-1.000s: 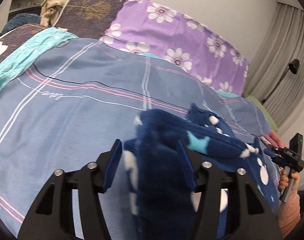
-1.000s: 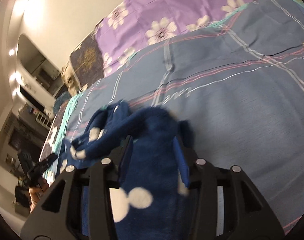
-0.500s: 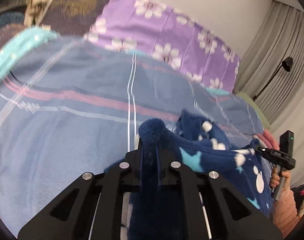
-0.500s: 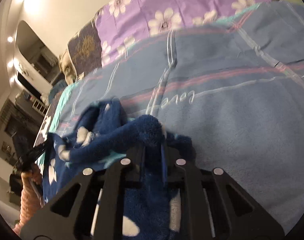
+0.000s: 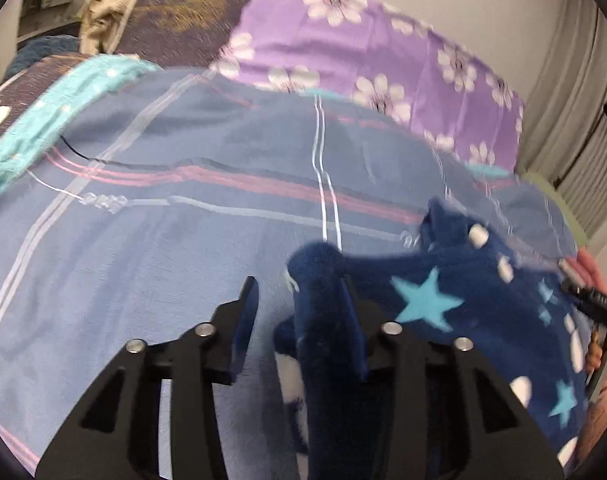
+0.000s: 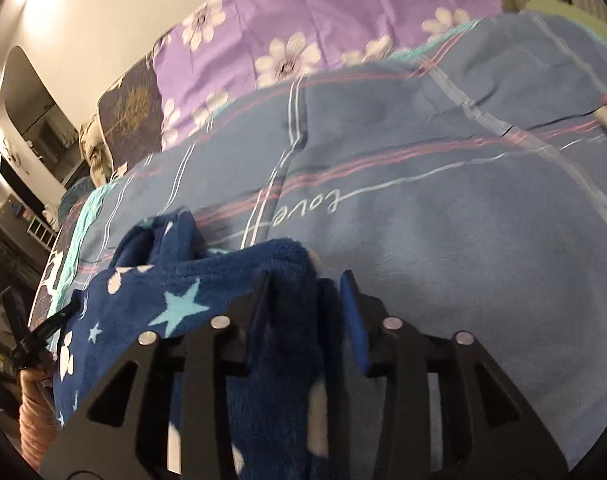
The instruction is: Fold small clothes
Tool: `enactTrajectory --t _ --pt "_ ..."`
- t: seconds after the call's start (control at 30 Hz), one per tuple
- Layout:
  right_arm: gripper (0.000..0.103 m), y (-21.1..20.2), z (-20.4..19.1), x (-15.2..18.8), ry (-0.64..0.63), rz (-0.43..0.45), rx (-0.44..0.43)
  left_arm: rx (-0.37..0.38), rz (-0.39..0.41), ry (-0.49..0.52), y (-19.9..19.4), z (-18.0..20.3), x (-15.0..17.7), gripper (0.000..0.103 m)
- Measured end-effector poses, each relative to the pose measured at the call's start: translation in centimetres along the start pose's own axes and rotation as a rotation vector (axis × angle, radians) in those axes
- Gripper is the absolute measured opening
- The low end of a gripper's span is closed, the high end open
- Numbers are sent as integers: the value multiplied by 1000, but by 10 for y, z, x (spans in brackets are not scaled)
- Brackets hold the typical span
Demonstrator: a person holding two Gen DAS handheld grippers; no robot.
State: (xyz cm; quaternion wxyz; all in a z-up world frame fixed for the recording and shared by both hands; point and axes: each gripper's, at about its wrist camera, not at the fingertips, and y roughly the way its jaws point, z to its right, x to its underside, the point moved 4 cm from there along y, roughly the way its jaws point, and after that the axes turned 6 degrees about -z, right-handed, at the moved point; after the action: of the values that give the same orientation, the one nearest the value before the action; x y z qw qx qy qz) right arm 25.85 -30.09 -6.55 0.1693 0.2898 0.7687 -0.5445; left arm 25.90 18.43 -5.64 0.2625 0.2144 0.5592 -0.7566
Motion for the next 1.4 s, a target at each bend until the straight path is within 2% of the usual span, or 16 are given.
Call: enactTrajectory --t 0.13,0.2,0.27,0.33,0.4,0.47,0.63,0.77,0.83,0.9,0.93,1.0,1.1,1.27,1.33,1.4 --pt "37 -37 -17 11 -71 45 -39 120 77 23 -47 26 1 42" --pt "37 -50 -30 27 -113 34 -80 162 71 79 -57 48 11 46" --pt "41 -56 -39 43 -147 9 -108 176 32 145 -56 69 28 57" --pt "44 -57 -44 60 -180 -19 -112 144 -19 202 -44 81 48 60" --pt "51 -47 -41 77 -185 -64 -97 47 -102 241 -14 79 78 63" --pt "52 -32 -35 93 -194 -118 -68 -1 -31 291 -8 80 96 63" --pt "53 -29 -40 105 -263 -52 -7 -43 -38 287 -13 80 95 66" --pt "54 -34 -32 106 -233 -35 -67 -66 -54 264 -16 78 94 68" --pt "53 -46 -22 105 -183 -6 -135 -86 -57 235 -22 80 94 68" --pt "46 -59 -8 96 -117 17 -166 -102 -65 208 -32 87 96 68" --pt "43 -66 3 88 -87 21 -142 -89 -65 206 -38 94 98 68" --pt "15 -77 21 73 -65 22 -54 -6 -64 227 -55 119 102 68" --pt "11 -78 42 53 -62 -16 59 136 -97 292 -69 173 108 68" --pt "11 -26 36 37 -162 -241 -15 299 -188 412 -55 274 123 68" --pt "11 -5 28 29 -200 -277 -46 297 -216 465 -43 307 133 68" --pt "12 10 24 21 -201 -266 -88 262 -266 529 -25 344 151 70"
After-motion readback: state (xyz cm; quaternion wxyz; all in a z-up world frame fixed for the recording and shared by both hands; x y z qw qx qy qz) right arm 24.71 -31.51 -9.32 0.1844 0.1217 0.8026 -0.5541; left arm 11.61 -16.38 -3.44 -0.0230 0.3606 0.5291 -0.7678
